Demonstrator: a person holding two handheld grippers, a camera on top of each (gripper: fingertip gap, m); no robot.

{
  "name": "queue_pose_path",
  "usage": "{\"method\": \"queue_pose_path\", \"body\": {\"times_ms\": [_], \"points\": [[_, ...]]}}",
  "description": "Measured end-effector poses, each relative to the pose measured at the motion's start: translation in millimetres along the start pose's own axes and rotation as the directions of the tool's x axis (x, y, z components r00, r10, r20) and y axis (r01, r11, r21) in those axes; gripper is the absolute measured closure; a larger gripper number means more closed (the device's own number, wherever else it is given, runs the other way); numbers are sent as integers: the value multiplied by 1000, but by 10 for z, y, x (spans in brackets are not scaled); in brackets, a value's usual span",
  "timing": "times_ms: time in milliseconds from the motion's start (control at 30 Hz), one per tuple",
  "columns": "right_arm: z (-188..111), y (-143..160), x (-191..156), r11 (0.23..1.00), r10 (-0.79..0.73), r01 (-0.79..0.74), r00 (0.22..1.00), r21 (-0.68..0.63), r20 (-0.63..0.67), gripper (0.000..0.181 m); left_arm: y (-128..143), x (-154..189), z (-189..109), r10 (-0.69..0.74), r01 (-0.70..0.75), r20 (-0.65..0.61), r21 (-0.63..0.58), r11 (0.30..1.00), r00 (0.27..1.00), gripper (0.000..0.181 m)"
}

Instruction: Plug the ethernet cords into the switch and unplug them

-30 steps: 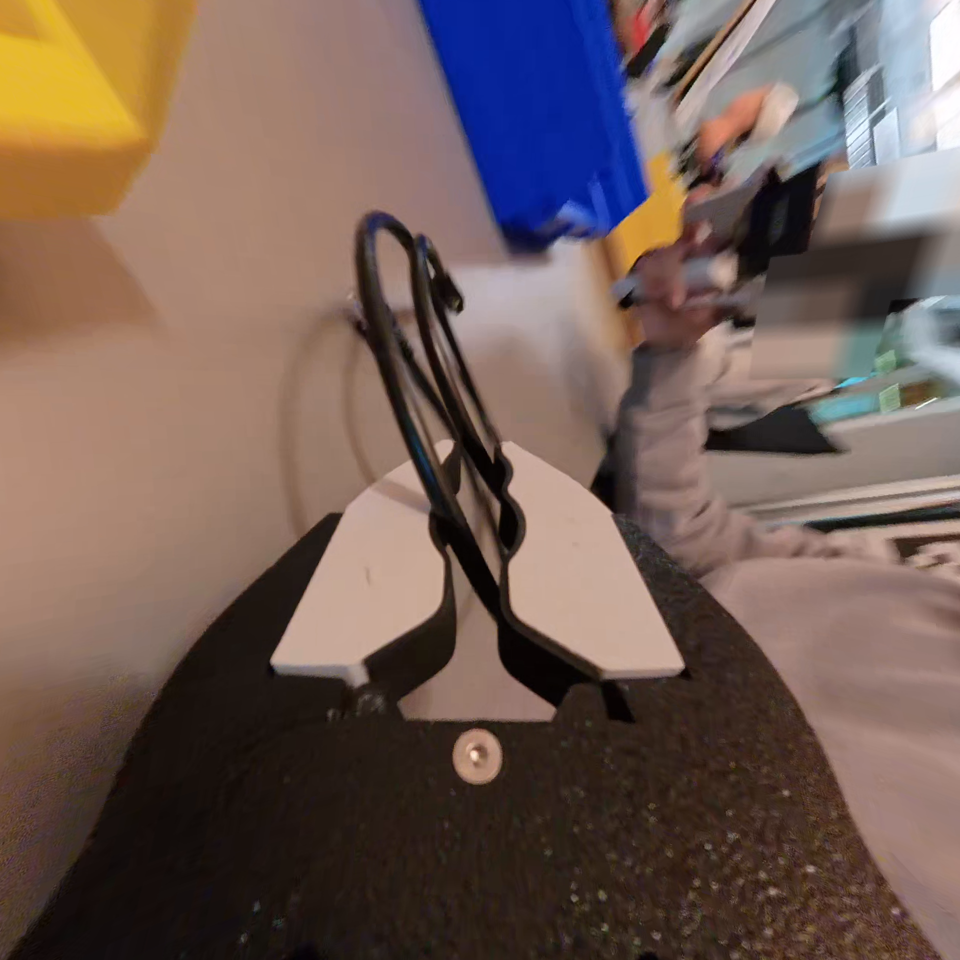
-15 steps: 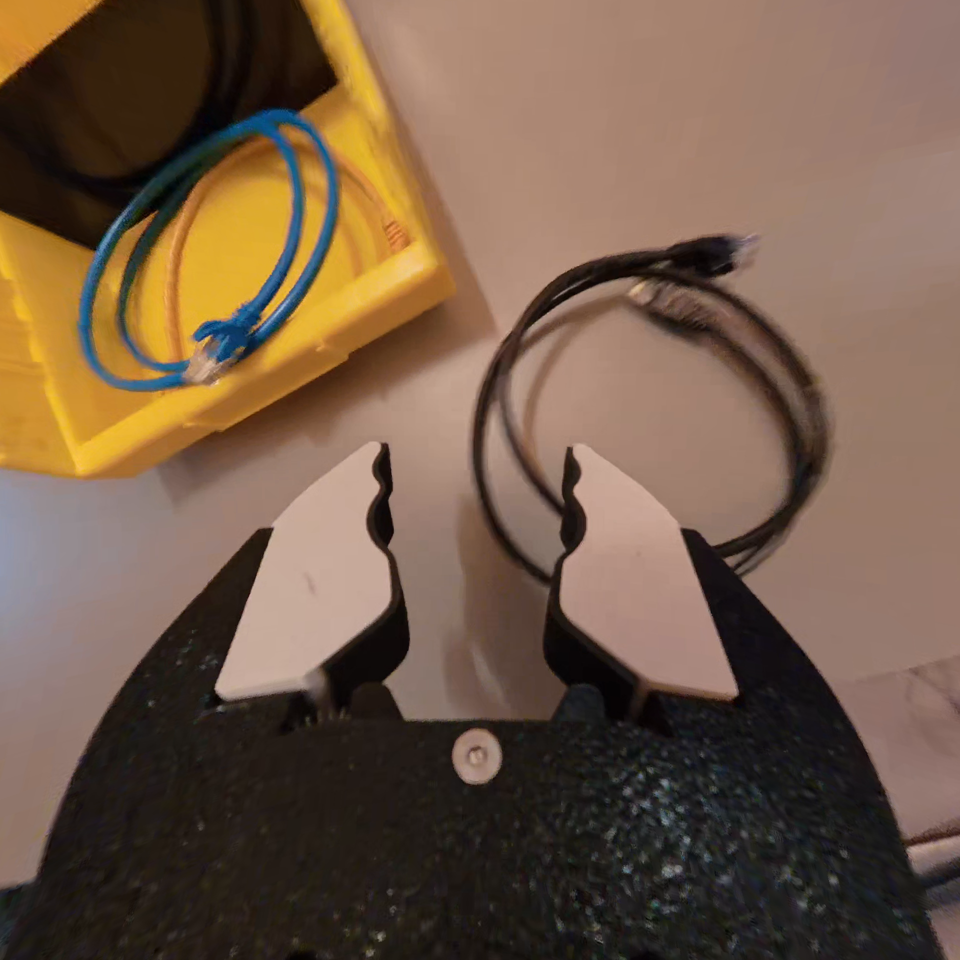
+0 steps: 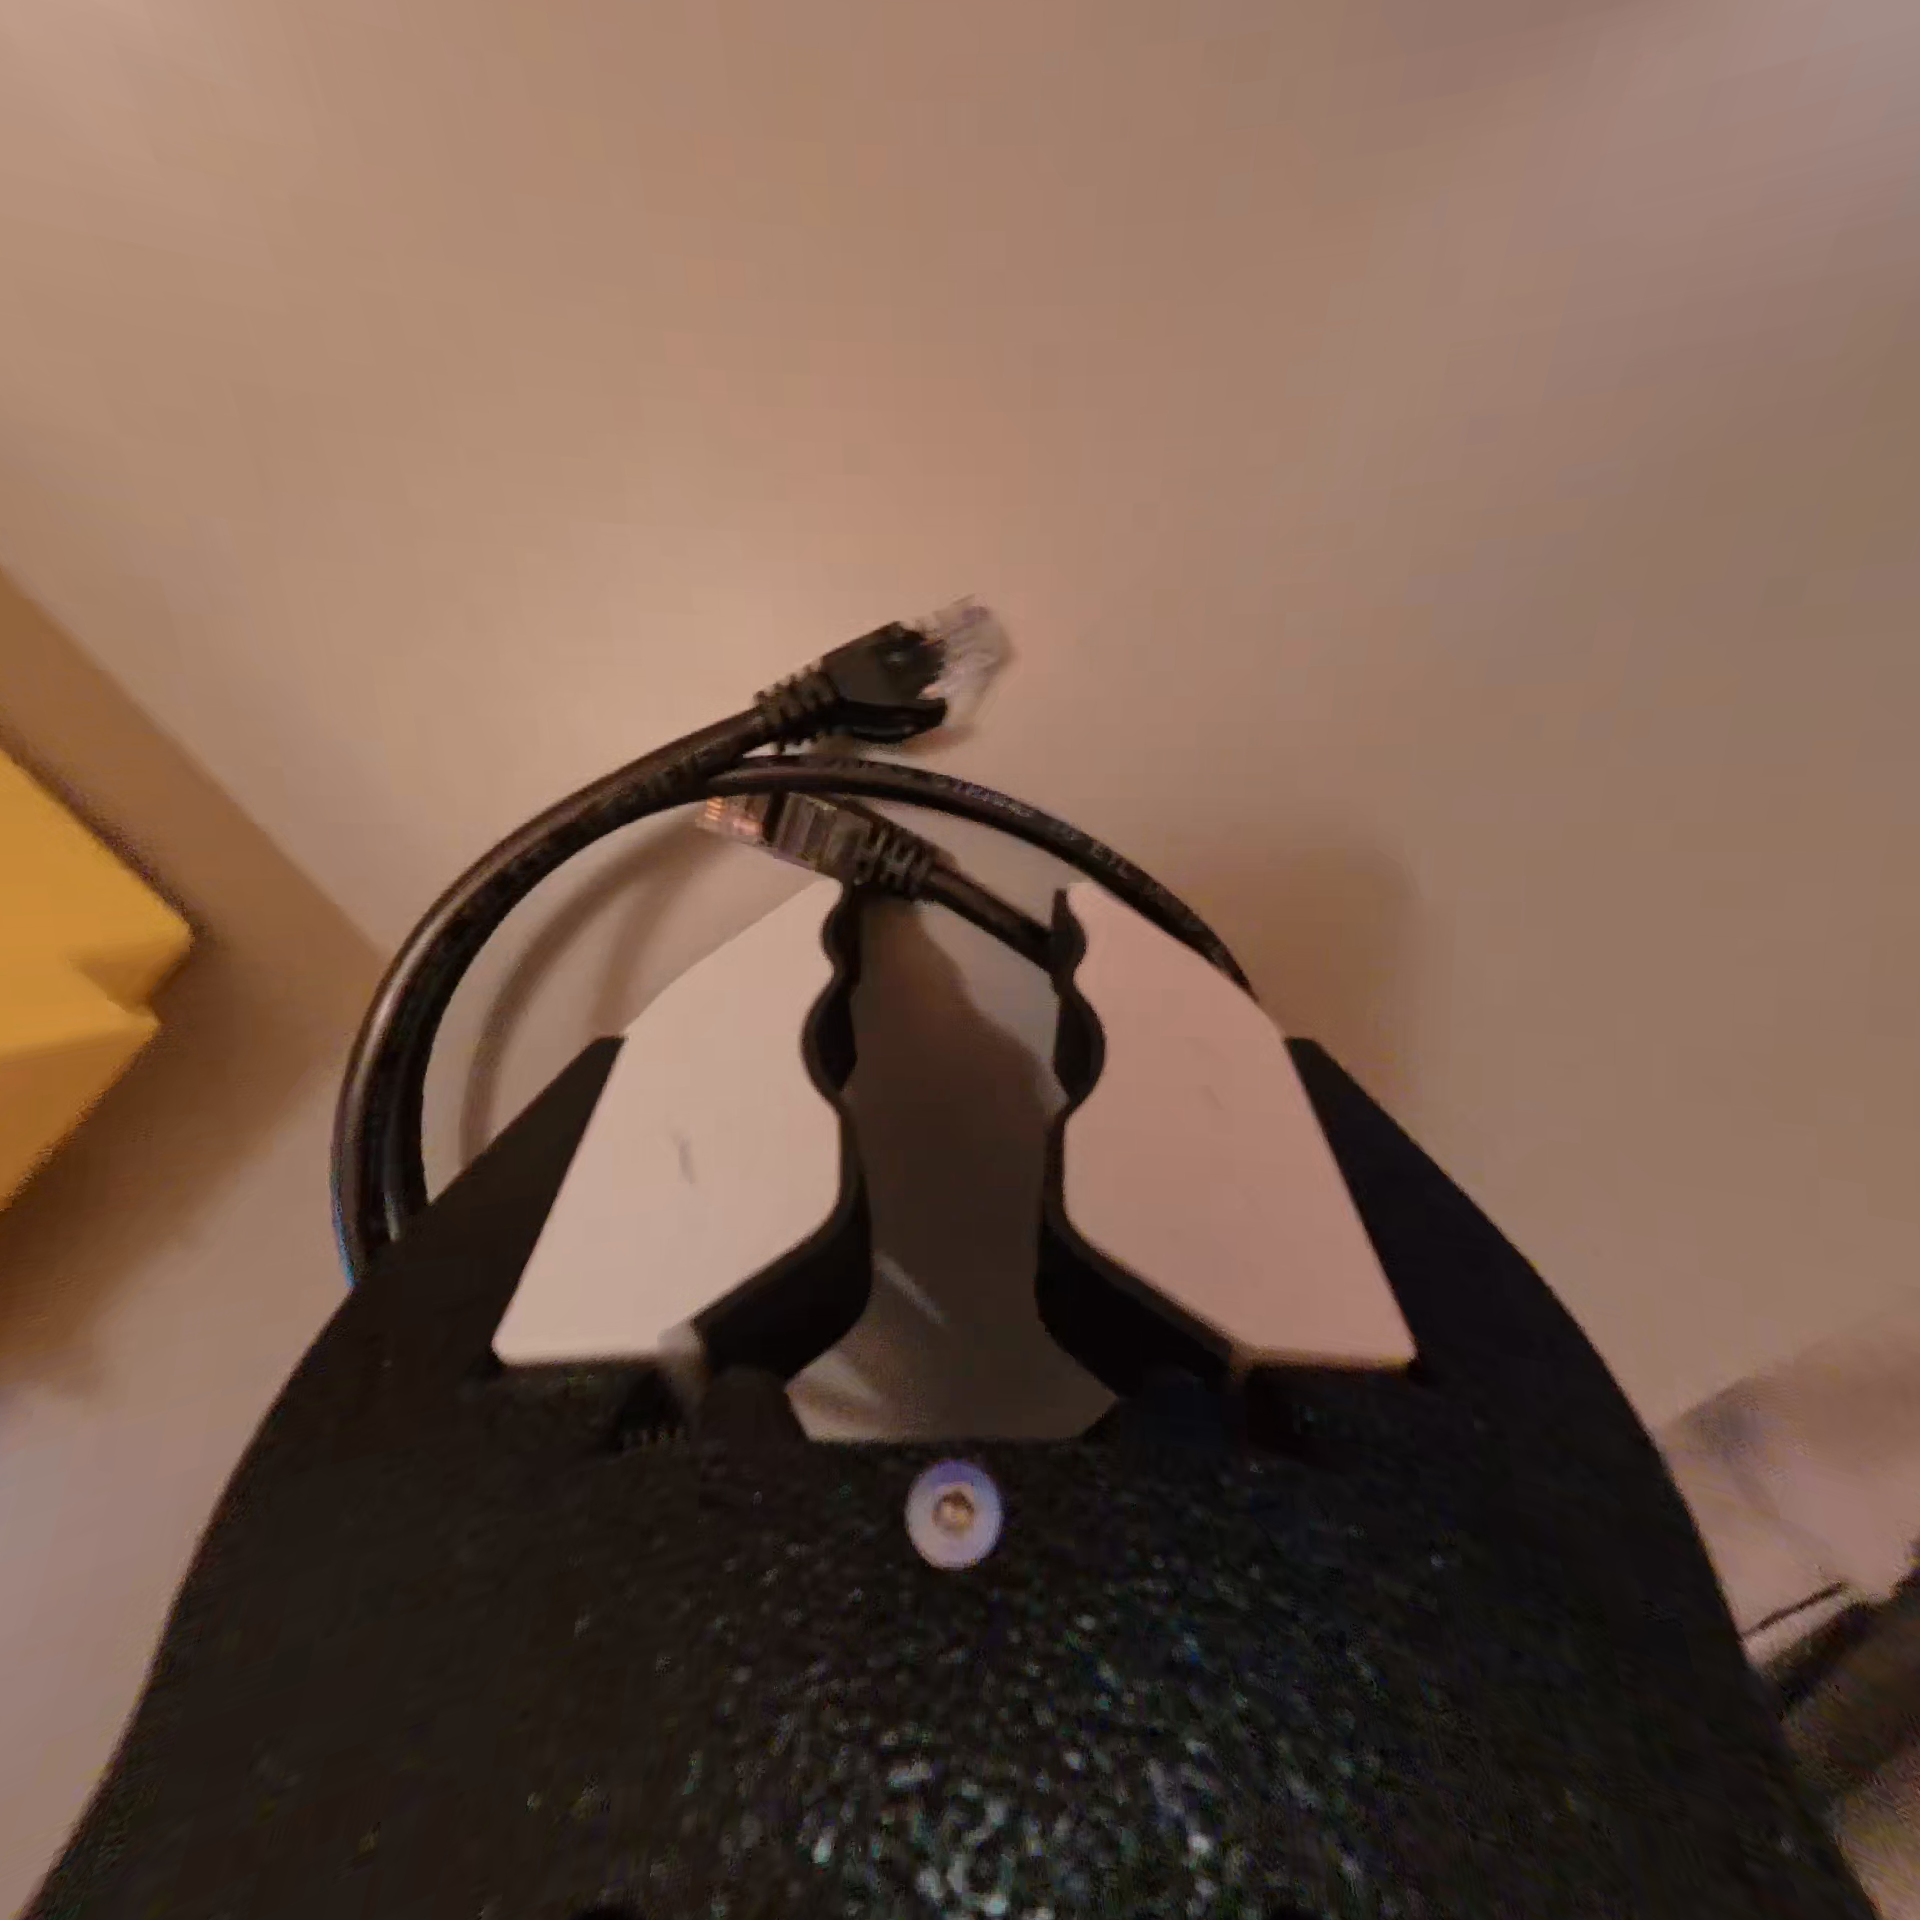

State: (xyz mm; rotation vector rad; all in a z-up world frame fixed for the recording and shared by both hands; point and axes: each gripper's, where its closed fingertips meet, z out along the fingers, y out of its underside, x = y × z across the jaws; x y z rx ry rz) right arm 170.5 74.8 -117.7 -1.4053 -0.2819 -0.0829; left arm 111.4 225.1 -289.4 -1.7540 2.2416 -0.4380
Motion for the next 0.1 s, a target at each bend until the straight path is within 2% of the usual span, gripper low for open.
{"method": "queue_pose_path", "body": {"times_ms": [33, 100], "points": [[-2, 6, 3, 1000, 4, -4, 1000, 1, 0, 119, 10, 53, -8, 88, -88, -14, -6, 996, 996, 153], [-2, 21, 6, 1000, 8, -8, 1000, 1, 0, 119, 45, 150, -34, 238, -239, -46, -9, 971, 970, 162]]}}
